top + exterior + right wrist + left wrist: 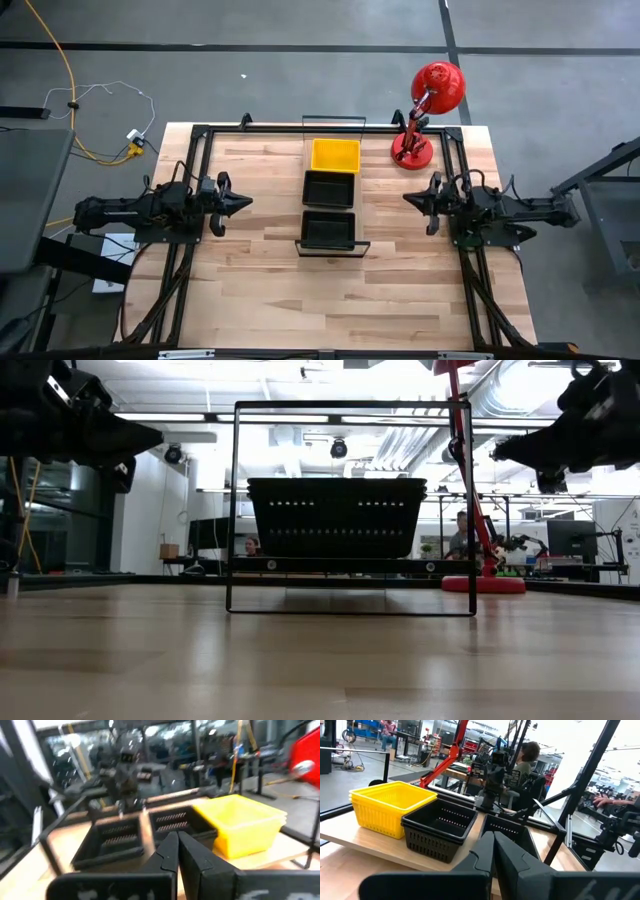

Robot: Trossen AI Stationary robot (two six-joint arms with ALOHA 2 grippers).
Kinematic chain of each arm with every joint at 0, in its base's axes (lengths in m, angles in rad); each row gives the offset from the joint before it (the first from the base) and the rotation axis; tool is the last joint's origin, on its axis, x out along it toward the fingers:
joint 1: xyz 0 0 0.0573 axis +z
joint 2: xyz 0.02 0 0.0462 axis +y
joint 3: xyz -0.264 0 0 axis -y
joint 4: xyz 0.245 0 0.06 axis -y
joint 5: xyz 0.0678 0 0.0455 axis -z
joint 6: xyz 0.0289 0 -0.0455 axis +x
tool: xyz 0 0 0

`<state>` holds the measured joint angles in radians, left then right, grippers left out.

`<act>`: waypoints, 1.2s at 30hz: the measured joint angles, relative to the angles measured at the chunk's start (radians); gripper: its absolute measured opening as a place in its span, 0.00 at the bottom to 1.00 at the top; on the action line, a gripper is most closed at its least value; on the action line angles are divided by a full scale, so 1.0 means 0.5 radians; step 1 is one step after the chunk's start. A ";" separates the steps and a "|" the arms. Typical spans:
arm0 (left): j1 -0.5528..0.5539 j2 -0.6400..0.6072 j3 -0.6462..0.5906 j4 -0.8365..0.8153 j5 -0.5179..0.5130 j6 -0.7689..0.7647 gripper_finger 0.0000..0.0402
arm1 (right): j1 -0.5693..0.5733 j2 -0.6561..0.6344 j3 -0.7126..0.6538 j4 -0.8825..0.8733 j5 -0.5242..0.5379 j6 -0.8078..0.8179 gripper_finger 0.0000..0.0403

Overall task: Stack baskets on shelf by color
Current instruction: Return to Home Position

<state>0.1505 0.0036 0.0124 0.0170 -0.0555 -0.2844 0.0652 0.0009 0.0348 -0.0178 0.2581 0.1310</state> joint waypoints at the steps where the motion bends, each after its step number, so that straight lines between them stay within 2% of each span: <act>1: 0.000 0.000 0.000 0.000 0.001 0.000 0.00 | -0.032 0.000 -0.018 0.055 0.000 0.000 0.00; 9: -0.003 0.000 0.000 0.000 0.002 0.000 0.00 | -0.135 -0.001 -0.050 0.150 0.014 0.000 0.00; 36: -0.032 0.006 0.000 0.001 -0.008 0.000 0.00 | -0.135 0.009 -0.052 0.153 0.015 0.000 0.00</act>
<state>0.1345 0.0069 0.0124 0.0174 -0.0593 -0.2846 -0.0021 0.0055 0.0090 0.0586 0.2657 0.1309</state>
